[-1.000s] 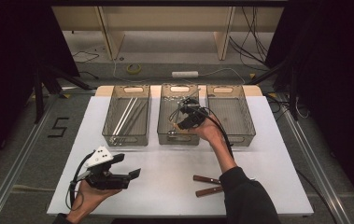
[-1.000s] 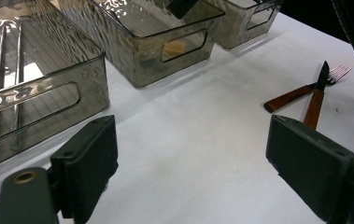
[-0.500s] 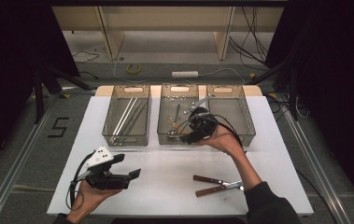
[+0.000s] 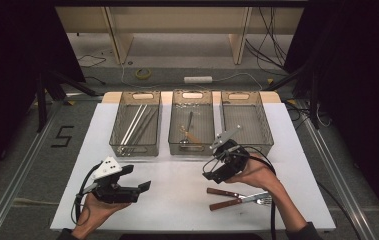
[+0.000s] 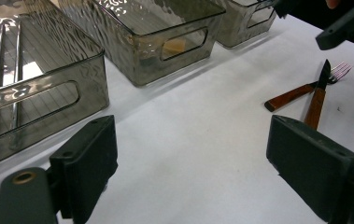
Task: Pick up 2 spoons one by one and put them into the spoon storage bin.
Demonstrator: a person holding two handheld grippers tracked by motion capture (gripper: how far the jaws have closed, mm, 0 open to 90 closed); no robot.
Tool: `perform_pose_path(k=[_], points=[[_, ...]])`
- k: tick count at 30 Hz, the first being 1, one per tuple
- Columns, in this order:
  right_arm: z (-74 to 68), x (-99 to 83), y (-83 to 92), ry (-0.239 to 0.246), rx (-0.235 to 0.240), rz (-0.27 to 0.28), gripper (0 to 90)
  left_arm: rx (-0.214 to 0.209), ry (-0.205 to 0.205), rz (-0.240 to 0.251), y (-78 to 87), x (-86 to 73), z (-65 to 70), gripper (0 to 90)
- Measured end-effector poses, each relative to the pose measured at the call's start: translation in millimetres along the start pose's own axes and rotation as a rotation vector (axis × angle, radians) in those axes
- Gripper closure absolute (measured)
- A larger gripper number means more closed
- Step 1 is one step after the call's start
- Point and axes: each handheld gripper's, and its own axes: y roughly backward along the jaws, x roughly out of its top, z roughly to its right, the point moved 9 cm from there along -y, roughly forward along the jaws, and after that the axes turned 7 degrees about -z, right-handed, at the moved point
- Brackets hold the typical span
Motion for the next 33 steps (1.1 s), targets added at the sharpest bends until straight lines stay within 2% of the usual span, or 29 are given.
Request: perform_pose_path(k=[3, 6, 14, 25, 33], points=[[-4.6, -9.3, 0.4, 0.000, 0.007, 0.009, 23.4, 0.000, 0.001, 0.001, 0.0, 0.1, 0.2, 15.9], [-8.9, -18.0, -0.2, 0.007, -0.005, 0.000, 23.2, 0.001, 0.003, 0.002, -0.2, 0.1, -0.4, 15.9], [-19.7, -34.5, -5.4, 0.031, 0.014, -0.032, 23.1, -0.001, 0.002, 0.006, 0.2, 0.6, 0.2, 15.9], [-24.8, -49.1, -11.7, 0.043, 0.024, -0.071, 22.8, -0.002, 0.001, 0.008, 0.2, 1.4, 0.5, 15.9], [-28.7, -59.5, -16.3, 0.071, 0.022, -0.107, 23.5, 0.000, 0.001, 0.006, -0.3, 1.5, 0.7, 15.9]])
